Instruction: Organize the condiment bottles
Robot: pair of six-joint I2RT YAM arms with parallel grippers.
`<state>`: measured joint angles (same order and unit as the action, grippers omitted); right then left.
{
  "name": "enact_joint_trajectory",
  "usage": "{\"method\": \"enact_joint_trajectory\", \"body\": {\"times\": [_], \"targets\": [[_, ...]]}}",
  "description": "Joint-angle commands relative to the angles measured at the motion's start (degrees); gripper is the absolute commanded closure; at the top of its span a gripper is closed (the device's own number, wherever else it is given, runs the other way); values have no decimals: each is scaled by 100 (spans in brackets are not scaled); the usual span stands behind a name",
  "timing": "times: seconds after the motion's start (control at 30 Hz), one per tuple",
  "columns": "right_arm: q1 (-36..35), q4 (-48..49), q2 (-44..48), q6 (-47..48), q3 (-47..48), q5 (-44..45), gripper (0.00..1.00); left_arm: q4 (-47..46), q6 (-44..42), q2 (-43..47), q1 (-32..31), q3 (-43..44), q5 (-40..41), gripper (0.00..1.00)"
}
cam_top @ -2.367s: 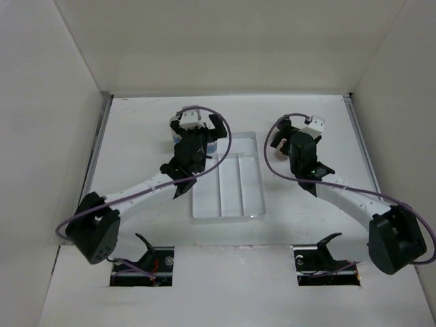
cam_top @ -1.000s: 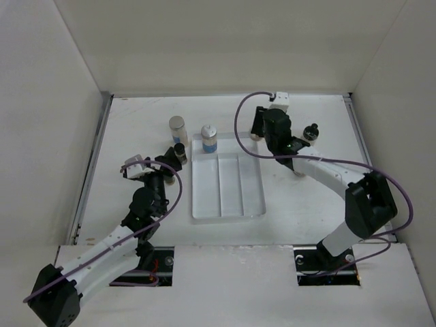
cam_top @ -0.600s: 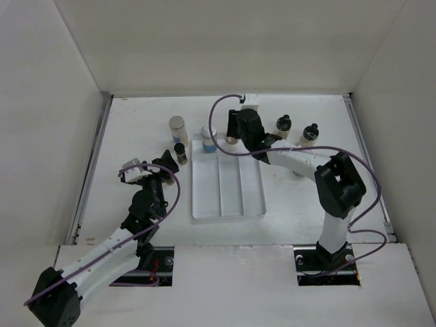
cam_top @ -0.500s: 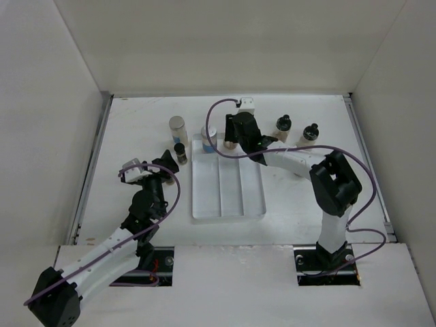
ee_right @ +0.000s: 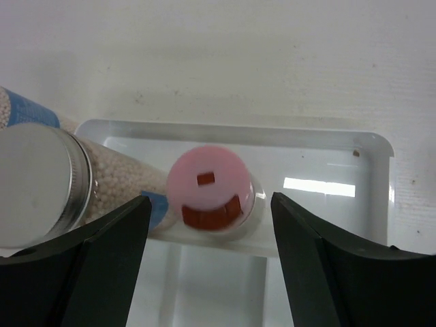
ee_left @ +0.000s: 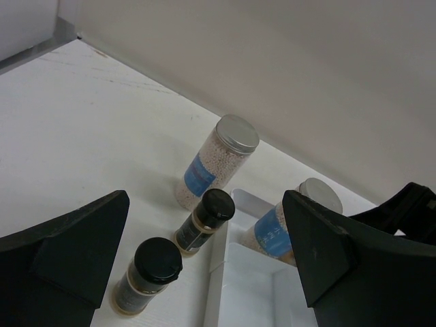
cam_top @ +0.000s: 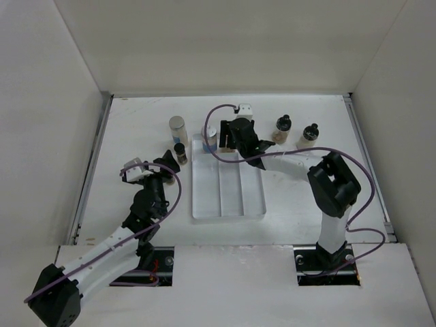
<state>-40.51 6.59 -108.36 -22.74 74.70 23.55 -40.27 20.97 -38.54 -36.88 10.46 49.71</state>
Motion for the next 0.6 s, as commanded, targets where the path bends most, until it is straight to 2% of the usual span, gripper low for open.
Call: {"method": "enact_joint_trajectory", "body": {"times": [0.0,0.23,0.33,0.47,0.57], "targets": [[13,106,630,-46,-200,88,21,-218,21,145,-33,9,-32,0],[741,88,2492,-125,-1903,930,20,-209,-5,119,-148,61,-146,0],[1206,-25,3231,-466,-2703,1633,12,-332,-14,-82,-192,123,-356,0],[1761,-543,3566,-705,-3057,2039,3,-341,-23,-118,-244,149,-542,2],[2016,-896,3690,-837,-3145,2040,0,-341,-14,-144,-253,149,-559,2]]}}
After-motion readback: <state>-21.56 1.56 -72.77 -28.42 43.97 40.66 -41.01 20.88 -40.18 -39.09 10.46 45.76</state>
